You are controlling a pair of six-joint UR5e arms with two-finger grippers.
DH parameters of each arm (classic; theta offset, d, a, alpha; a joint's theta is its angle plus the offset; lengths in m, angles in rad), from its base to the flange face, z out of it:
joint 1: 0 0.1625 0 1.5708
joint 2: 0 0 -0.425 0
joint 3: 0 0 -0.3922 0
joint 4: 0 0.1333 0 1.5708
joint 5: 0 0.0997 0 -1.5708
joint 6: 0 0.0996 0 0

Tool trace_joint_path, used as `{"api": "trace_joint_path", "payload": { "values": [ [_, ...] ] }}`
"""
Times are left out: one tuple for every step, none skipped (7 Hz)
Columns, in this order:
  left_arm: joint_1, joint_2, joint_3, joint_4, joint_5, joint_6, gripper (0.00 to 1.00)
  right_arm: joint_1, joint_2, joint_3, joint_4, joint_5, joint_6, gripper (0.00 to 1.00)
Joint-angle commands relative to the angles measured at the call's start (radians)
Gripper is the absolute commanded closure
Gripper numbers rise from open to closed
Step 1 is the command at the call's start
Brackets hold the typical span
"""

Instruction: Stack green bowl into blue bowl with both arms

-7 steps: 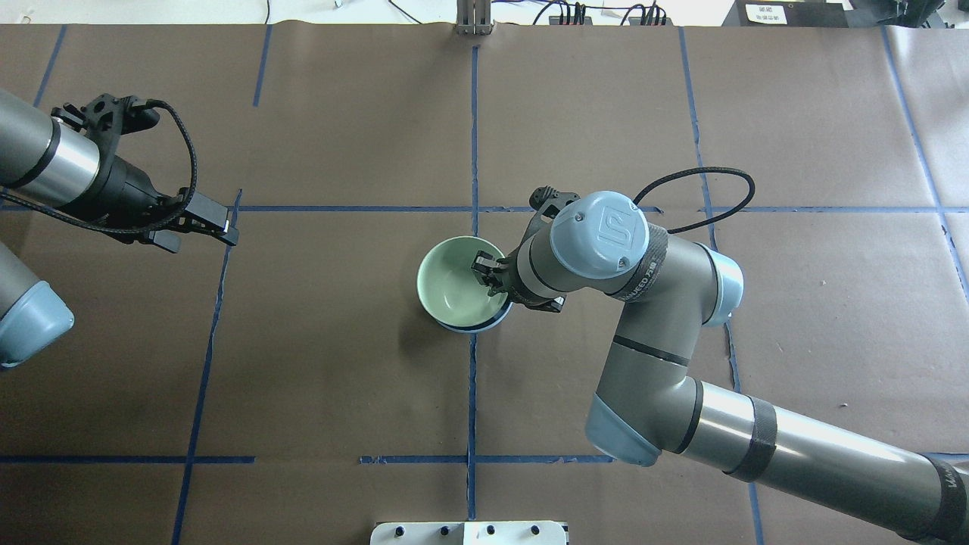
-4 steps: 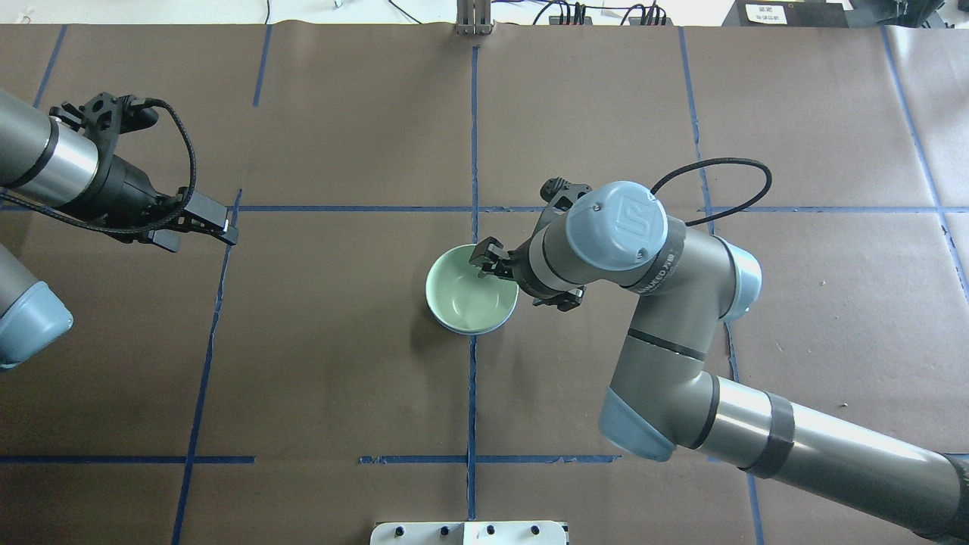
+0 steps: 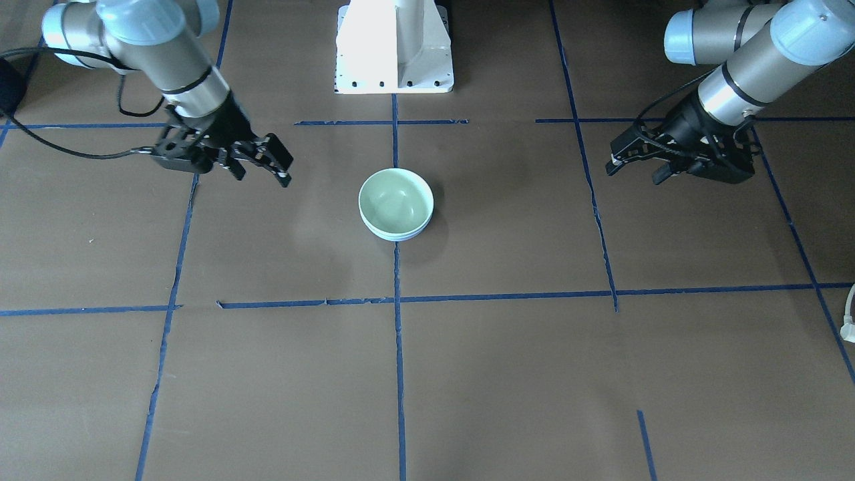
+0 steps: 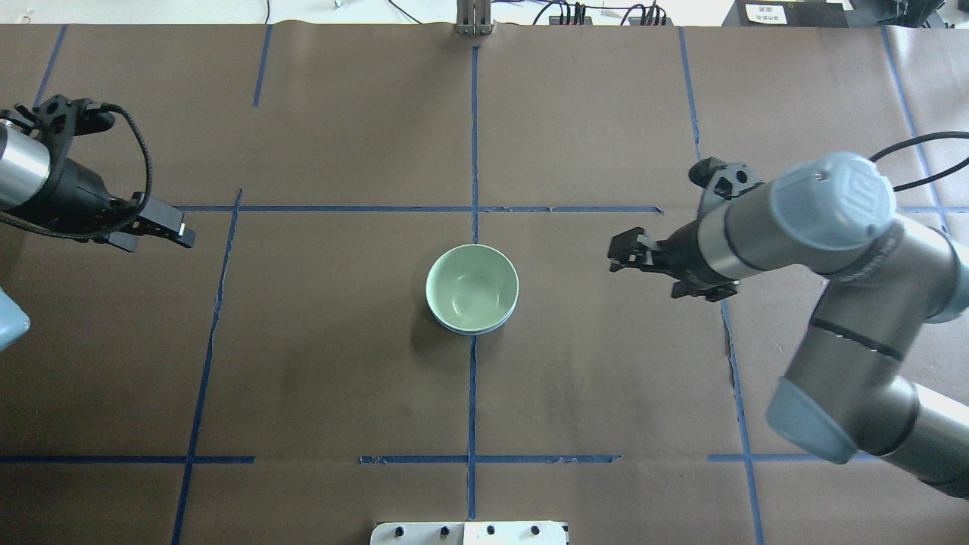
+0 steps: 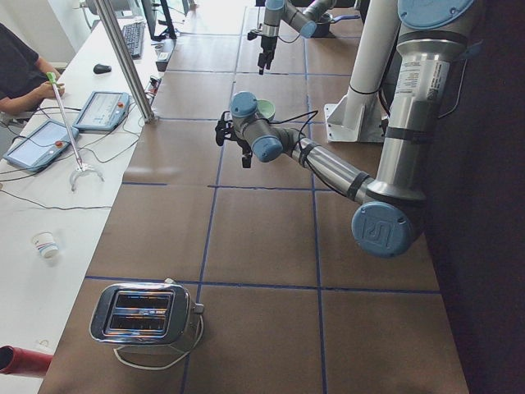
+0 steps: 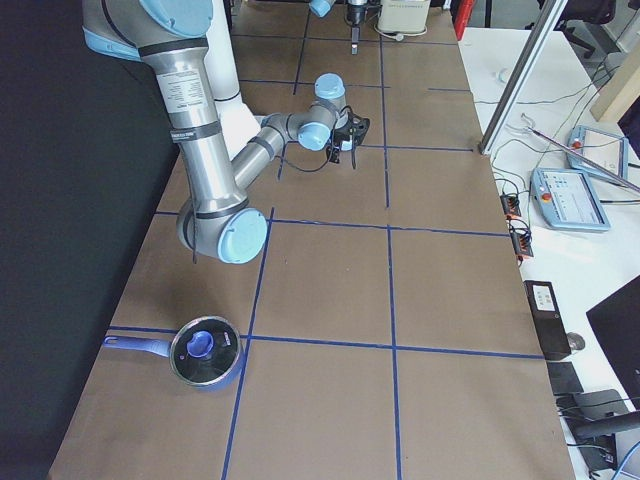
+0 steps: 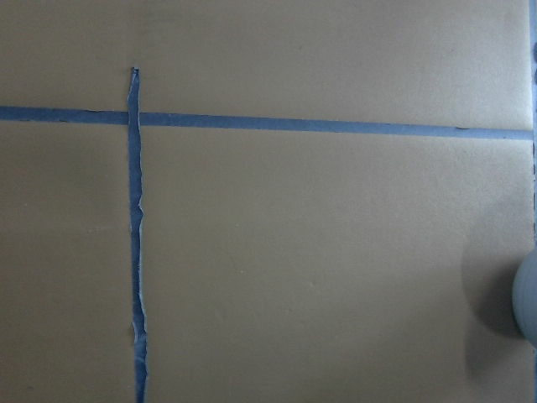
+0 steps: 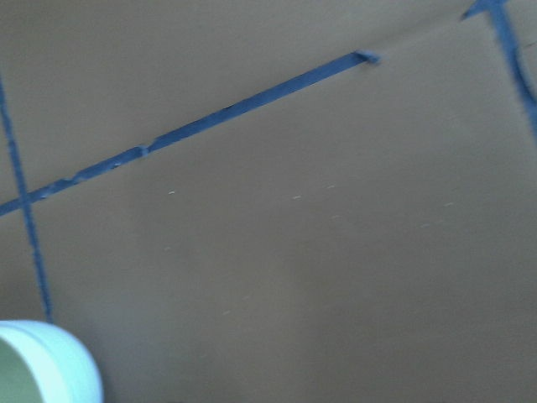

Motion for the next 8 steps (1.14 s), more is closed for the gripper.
{"api": "trace_joint_path", "payload": {
  "values": [
    [-0.129, 0.149, 0.004, 0.007, -0.005, 0.328, 0.0, 0.218, -0.217, 0.04, 0.0, 0.198, -0.41, 0.0],
    [-0.199, 0.207, 0.015, 0.009, -0.015, 0.499, 0.0, 0.339, -0.286, 0.028, -0.005, 0.273, -0.632, 0.0],
    [-0.276, 0.229, 0.053, 0.044, -0.016, 0.653, 0.0, 0.44, -0.326, -0.016, -0.006, 0.32, -0.805, 0.0],
    [-0.377, 0.23, 0.088, 0.14, -0.015, 0.825, 0.0, 0.512, -0.368, -0.055, -0.006, 0.329, -0.967, 0.0],
    [-0.495, 0.213, 0.111, 0.285, -0.016, 1.027, 0.0, 0.601, -0.388, -0.117, -0.017, 0.332, -1.151, 0.0],
    [-0.54, 0.169, 0.096, 0.432, -0.015, 1.067, 0.0, 0.693, -0.388, -0.157, -0.084, 0.351, -1.326, 0.0],
    [-0.559, 0.167, 0.114, 0.476, -0.016, 1.07, 0.0, 0.778, -0.387, -0.155, -0.208, 0.351, -1.498, 0.0],
    [-0.562, 0.173, 0.124, 0.496, -0.027, 1.067, 0.0, 0.842, -0.379, -0.159, -0.33, 0.349, -1.664, 0.0]
  ]
}}
